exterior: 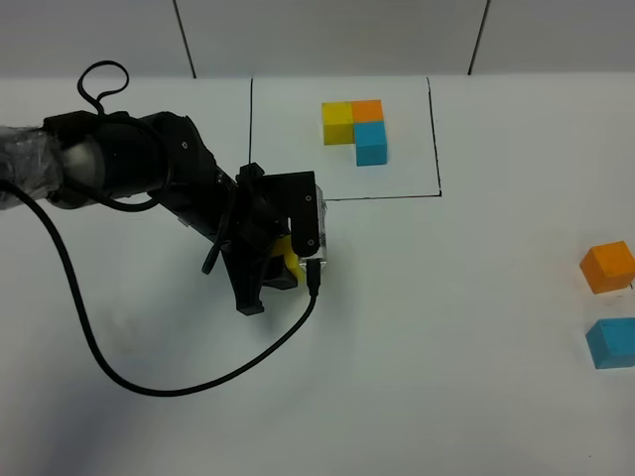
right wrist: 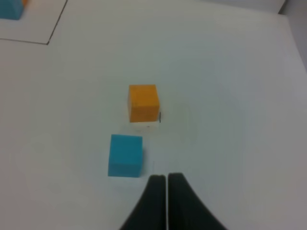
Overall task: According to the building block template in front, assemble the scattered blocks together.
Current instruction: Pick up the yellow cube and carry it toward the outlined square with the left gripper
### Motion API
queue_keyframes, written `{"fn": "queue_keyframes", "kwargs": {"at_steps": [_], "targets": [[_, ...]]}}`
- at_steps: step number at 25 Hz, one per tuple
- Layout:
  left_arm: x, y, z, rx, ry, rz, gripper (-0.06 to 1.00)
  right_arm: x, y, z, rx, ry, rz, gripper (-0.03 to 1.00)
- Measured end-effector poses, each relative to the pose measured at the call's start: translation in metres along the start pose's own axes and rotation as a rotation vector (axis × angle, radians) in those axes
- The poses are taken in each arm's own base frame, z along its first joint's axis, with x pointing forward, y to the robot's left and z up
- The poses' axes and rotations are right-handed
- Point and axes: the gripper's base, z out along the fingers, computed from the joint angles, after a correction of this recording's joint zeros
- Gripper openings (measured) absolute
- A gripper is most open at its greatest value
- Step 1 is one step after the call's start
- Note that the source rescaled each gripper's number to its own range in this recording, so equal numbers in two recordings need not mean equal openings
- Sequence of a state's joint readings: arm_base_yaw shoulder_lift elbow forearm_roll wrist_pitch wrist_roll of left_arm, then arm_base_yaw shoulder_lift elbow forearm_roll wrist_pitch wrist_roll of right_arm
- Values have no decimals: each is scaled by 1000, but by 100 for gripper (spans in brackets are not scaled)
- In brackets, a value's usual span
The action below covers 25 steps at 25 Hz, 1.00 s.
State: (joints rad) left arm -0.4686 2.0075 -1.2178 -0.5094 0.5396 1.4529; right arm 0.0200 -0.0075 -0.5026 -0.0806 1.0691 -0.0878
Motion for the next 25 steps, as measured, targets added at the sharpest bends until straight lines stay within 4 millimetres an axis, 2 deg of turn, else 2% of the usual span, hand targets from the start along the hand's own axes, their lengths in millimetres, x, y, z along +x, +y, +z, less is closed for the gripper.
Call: {"fn": "queue_keyframes", "kwargs": {"at_steps": [11, 25], "targets": [[9, 1, 28, 53, 21, -40, 52, 0, 0, 0, 0, 0, 0, 1], [9, 3, 33, 40, 17, -52, 52, 0, 0, 0, 0, 0, 0, 1]]}}
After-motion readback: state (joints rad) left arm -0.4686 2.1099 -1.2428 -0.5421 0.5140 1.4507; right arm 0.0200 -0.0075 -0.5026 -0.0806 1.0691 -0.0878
